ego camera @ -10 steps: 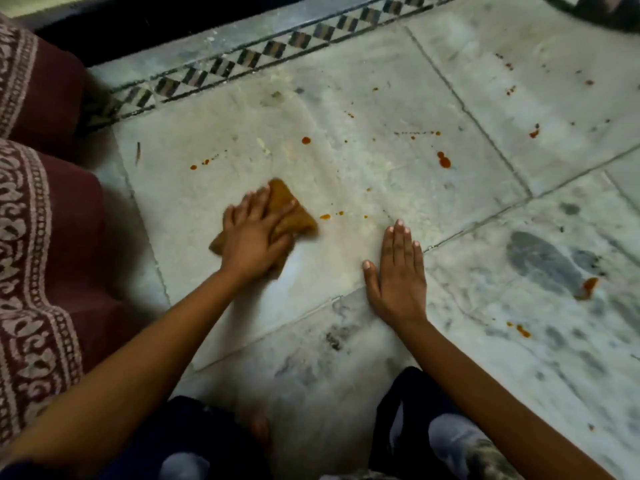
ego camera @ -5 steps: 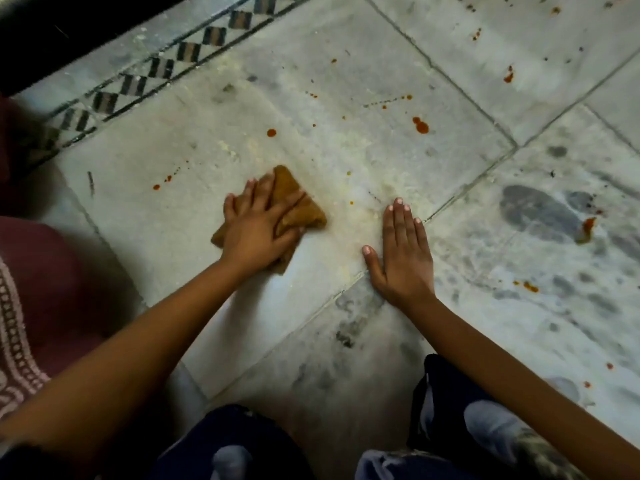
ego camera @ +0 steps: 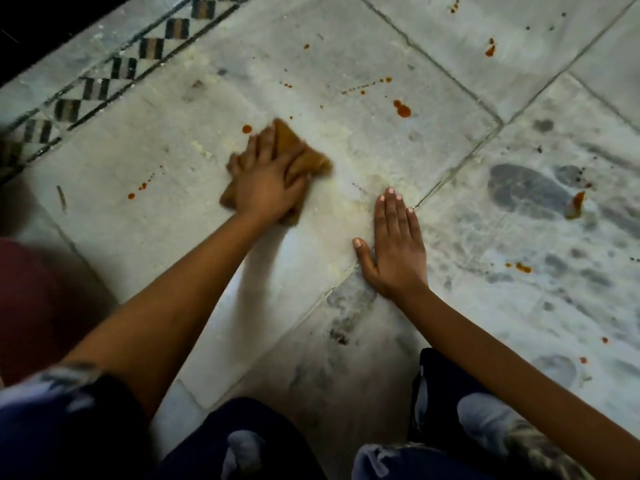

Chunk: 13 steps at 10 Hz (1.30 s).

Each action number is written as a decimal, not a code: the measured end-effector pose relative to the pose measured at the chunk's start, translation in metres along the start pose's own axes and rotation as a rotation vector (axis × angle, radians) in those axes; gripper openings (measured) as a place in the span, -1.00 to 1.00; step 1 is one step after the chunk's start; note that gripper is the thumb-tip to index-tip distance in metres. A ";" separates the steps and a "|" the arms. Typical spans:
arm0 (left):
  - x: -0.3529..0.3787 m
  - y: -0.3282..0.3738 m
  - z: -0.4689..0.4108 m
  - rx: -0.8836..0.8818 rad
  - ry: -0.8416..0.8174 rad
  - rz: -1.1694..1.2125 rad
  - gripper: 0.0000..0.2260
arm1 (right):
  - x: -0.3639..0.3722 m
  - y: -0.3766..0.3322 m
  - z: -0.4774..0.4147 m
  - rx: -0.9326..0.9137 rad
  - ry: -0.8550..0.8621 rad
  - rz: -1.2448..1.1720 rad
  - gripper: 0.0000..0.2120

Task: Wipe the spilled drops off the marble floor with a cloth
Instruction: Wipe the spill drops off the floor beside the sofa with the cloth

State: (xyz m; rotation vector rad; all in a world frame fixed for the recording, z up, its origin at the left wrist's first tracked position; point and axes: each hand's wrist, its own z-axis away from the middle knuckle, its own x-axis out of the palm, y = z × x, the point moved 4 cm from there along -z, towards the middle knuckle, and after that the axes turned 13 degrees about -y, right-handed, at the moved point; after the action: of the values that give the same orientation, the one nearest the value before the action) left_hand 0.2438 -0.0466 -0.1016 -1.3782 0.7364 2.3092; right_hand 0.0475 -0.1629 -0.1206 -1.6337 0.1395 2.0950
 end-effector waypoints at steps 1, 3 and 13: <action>0.002 0.049 -0.026 0.052 -0.040 -0.028 -0.47 | -0.001 0.000 0.001 -0.004 -0.013 -0.003 -0.30; 0.036 0.020 0.058 0.309 0.047 -0.077 -0.45 | 0.000 0.001 -0.001 -0.007 -0.001 -0.003 -0.30; 0.037 -0.082 0.151 0.035 -0.041 0.023 -0.45 | -0.038 -0.066 -0.015 -0.205 -0.074 0.050 -0.25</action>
State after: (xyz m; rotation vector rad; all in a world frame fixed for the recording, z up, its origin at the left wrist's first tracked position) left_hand 0.1644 0.1104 -0.0957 -1.3101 0.7803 2.3244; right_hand 0.0955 -0.1217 -0.0755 -1.6804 -0.0612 2.2681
